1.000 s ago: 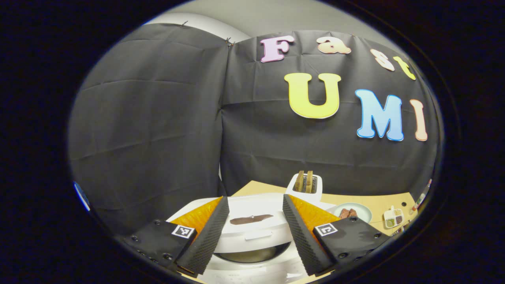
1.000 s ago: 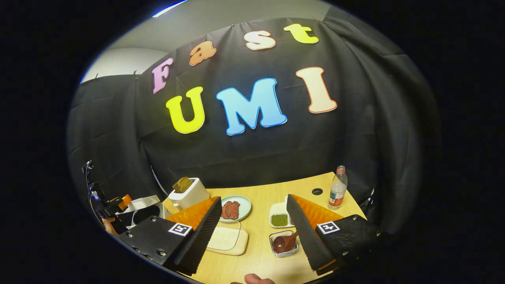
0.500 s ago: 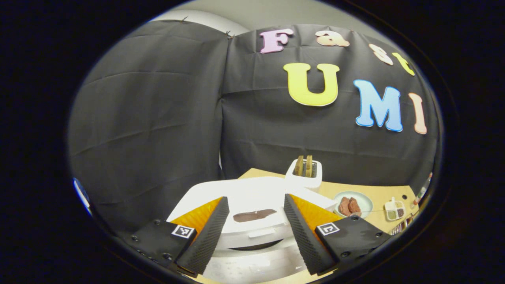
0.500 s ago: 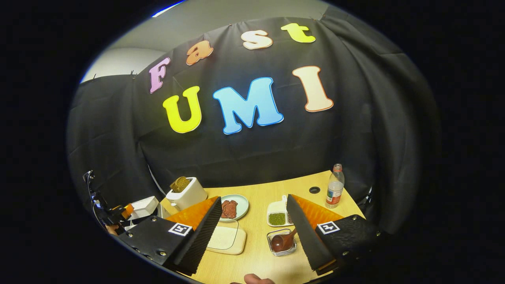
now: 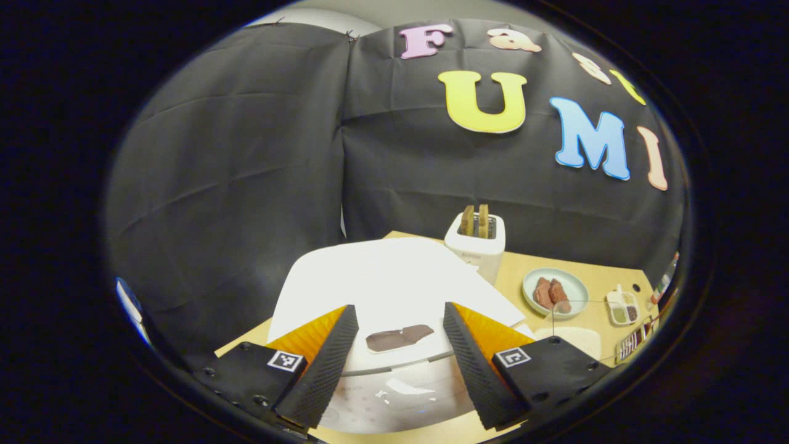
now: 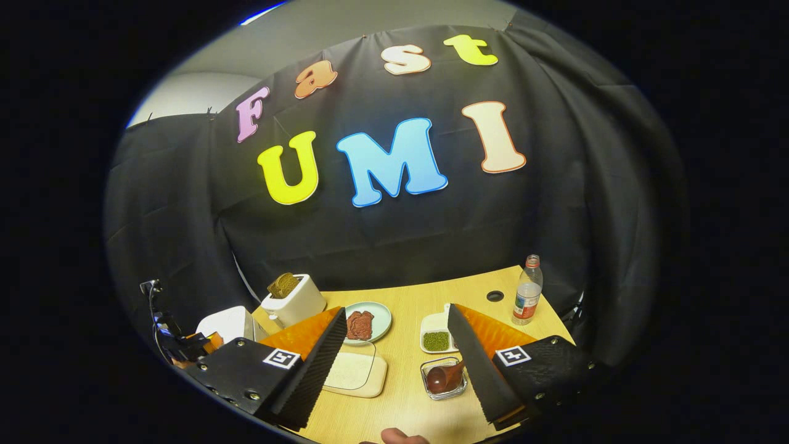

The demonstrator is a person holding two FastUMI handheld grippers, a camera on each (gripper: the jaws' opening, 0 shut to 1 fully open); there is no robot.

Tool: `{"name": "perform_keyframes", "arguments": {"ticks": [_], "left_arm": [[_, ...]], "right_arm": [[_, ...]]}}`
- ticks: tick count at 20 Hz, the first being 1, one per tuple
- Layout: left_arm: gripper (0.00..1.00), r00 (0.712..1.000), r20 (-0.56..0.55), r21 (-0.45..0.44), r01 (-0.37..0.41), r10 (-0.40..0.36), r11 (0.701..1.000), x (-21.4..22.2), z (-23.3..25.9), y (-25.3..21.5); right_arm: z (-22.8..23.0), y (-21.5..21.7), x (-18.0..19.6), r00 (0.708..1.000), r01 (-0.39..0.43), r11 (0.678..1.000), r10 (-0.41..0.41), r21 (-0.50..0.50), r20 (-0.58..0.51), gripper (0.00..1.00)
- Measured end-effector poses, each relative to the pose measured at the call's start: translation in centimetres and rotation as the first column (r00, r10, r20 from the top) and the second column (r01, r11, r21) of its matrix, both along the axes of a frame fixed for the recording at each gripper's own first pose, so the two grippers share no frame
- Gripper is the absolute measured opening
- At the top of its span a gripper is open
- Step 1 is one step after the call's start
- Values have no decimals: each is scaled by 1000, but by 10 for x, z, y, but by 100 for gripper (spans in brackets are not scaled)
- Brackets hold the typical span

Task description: Close the left gripper, press the button to open the rice cooker; take a wooden spoon from the chopstick holder with the right hand, scoop a spoonful of rice and pour it into the rice cooker, then put the wooden spoon back into the chopstick holder.

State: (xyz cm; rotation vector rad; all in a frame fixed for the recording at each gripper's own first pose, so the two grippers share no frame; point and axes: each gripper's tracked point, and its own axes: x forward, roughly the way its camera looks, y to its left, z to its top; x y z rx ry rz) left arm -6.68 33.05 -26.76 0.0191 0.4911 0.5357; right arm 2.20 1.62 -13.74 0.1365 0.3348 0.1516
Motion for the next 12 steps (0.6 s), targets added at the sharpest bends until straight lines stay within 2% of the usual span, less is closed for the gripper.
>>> {"name": "perform_keyframes", "arguments": {"ticks": [5, 6, 8, 9, 10, 12], "left_arm": [[98, 999, -9, -17, -38, 38, 999, 2, -3, 0], [93, 999, -13, -18, -30, 30, 999, 3, -3, 0], [98, 1000, -16, -18, -2, 2, 1000, 5, -2, 1], [94, 1000, -12, -16, 11, -11, 1000, 5, 0, -1], [98, 1000, -9, -19, 16, -16, 1000, 4, 4, -2], [96, 1000, 17, -41, 22, -22, 999, 8, 12, -11]], "right_arm": [[-4, 0, 0, 1000, 0, 1000, 0, 6, -11, 99], [-5, 1, 1, 1000, -4, 1000, 5, 9, -13, 100], [-6, 4, 1, 1000, -12, 1000, 12, 10, -15, 100], [-6, 6, 1, 1000, -16, 1000, 16, 11, -14, 100], [-4, 7, 2, 1000, -20, 1000, 20, 8, -10, 100], [1, 5, 2, 1000, -24, 999, 24, -22, 10, 100]]}}
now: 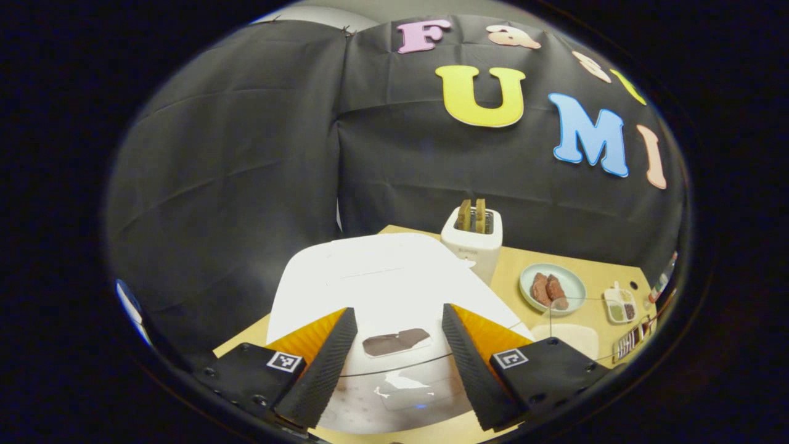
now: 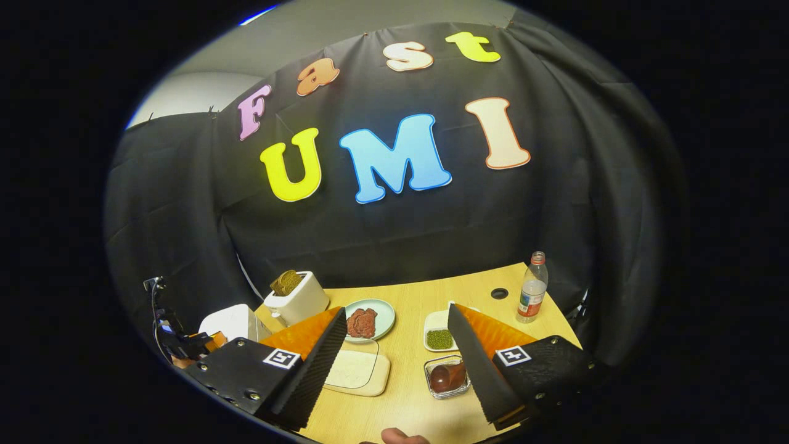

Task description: Close the left gripper, press the button to open the rice cooker; take a wooden spoon from the chopstick holder with the right hand, scoop a spoonful of rice and pour it into the rice cooker, then put the wooden spoon back into the chopstick holder.

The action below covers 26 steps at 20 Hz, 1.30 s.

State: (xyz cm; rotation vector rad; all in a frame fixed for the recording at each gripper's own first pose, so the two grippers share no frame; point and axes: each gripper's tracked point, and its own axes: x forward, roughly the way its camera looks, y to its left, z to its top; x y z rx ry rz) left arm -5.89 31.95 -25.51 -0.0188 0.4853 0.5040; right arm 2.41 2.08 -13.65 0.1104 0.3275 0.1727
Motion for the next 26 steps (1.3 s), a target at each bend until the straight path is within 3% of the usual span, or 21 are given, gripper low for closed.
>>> {"name": "perform_keyframes", "arguments": {"ticks": [4, 6, 9, 10, 13, 14, 15, 16, 17, 19, 24, 26], "left_arm": [[94, 989, 115, 76, 83, -91, 994, 22, 60, -40], [99, 970, 181, 114, 145, -164, 983, 38, 103, -72], [93, 914, 309, 150, 226, -263, 962, 57, 178, -129], [99, 891, 347, 156, 253, -293, 955, 60, 201, -148], [93, 818, 422, 177, 348, -390, 921, 68, 259, -209], [96, 803, 427, 179, 376, -416, 909, 71, 267, -228], [99, 795, 430, 183, 389, -429, 903, 74, 273, -239], [96, 790, 431, 185, 396, -436, 900, 76, 276, -249], [94, 783, 431, 186, 409, -448, 893, 79, 279, -260], [99, 768, 426, 198, 437, -478, 878, 82, 284, -278], [99, 773, 455, 129, 434, -442, 892, 88, 287, -277], [93, 777, 453, 135, 425, -438, 895, 85, 288, -270]], "right_arm": [[29, -2, 2, 995, 3, 999, 2, -53, 100, 100], [49, 0, 1, 987, 11, 998, 0, -67, 159, 99], [82, 1, 0, 972, 39, 996, -18, -84, 235, 99], [93, 1, 0, 967, 44, 995, -21, -85, 254, 99], [117, 2, 1, 958, 60, 994, -33, -89, 284, 99], [125, 1, 2, 957, 61, 994, -34, -87, 289, 99], [129, 0, 4, 955, 64, 994, -36, -87, 293, 99], [136, -1, 8, 953, 66, 994, -37, -85, 299, 96], [141, -2, 12, 950, 71, 994, -41, -85, 308, 99], [148, -2, 18, 947, 73, 994, -42, -86, 319, 99], [151, 12, 20, 950, 52, 995, -23, -84, 311, 99], [150, 14, 21, 952, 50, 996, -24, -77, 306, 99]]}}
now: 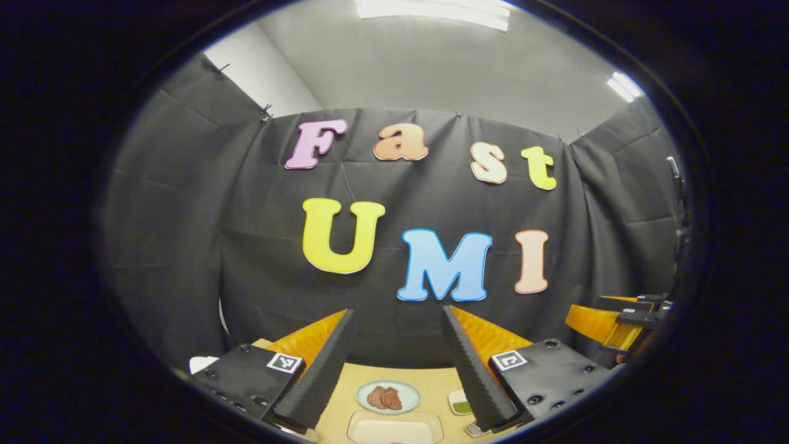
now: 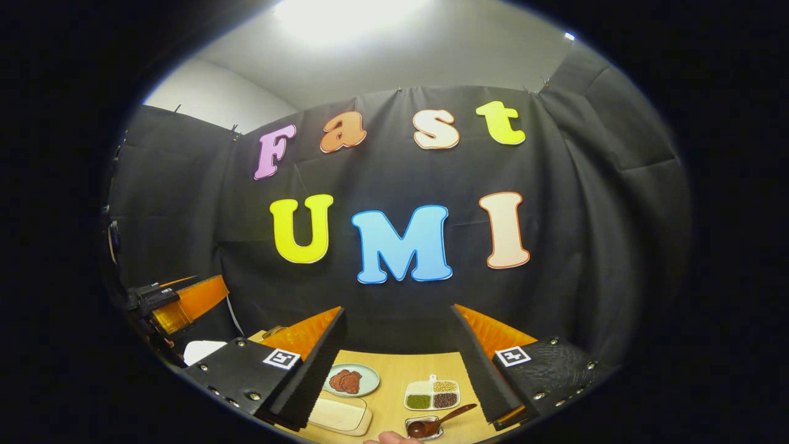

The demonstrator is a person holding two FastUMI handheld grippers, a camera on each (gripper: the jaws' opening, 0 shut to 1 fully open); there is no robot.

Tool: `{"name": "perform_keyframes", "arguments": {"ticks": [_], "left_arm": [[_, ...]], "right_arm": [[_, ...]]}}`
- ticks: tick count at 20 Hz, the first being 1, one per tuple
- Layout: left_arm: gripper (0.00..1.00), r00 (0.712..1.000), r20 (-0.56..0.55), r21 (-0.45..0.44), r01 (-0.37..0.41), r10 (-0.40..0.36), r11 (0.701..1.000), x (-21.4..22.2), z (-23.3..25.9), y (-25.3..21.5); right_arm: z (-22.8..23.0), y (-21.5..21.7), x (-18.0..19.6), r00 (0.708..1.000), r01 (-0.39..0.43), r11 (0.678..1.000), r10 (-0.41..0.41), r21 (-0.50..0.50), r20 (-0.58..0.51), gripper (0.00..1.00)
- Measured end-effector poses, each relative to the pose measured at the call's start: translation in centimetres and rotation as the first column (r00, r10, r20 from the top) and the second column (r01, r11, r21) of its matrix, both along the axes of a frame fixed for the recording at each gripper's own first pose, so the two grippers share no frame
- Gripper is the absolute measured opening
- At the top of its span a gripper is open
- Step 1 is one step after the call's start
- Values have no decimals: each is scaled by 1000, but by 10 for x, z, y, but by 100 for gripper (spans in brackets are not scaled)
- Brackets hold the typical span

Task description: Close the left gripper, press the button to open the rice cooker; take a wooden spoon from the chopstick holder with the right hand, scoop a spoonful of rice and pour it into the rice cooker, then put the wooden spoon back into the chopstick holder.

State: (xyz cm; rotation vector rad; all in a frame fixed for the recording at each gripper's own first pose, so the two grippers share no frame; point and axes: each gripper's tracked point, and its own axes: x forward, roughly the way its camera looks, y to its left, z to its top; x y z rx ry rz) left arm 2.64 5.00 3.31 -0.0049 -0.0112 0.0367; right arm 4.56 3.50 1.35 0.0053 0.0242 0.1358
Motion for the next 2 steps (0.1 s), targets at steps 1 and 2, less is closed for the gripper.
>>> {"name": "perform_keyframes", "arguments": {"ticks": [1, 2], "left_arm": [[94, 1000, 0, 7, -3, 3, 1000, 0, 0, 2], [93, 1000, -3, 8, 0, 0, 1000, -2, 0, 2]], "right_arm": [[-1, 1, 0, 1000, 0, 1000, 0, 4, -4, 99], [-2, 2, 1, 1000, 2, 1000, -2, 7, -7, 99]]}}
